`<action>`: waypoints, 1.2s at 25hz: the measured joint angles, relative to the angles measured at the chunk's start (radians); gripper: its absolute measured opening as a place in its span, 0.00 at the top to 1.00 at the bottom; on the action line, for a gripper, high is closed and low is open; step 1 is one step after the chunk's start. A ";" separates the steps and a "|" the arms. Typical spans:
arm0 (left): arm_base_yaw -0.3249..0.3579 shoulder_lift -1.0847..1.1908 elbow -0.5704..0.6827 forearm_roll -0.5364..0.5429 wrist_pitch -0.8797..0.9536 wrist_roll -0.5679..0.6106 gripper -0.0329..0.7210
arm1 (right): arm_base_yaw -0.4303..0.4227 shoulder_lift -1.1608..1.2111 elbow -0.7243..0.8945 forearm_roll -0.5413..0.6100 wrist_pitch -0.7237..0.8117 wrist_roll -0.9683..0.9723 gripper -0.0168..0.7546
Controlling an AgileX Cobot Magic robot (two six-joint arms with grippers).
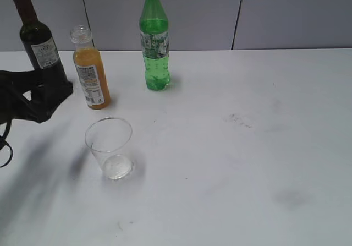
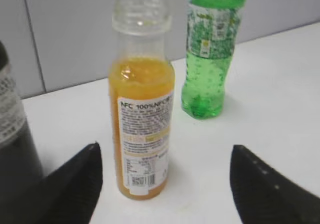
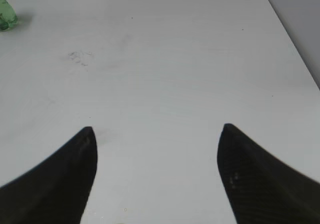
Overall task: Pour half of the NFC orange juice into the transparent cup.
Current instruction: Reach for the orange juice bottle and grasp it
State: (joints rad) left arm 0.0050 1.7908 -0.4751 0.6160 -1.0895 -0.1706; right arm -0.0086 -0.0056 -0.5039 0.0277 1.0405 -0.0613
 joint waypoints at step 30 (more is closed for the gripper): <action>-0.107 0.509 -0.535 0.032 0.005 -0.025 0.06 | 0.000 0.000 0.000 0.000 0.000 0.000 0.24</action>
State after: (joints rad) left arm -0.1016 2.2995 -1.0098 0.6475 -1.0847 -0.1954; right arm -0.0086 -0.0056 -0.5039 0.0277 1.0405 -0.0613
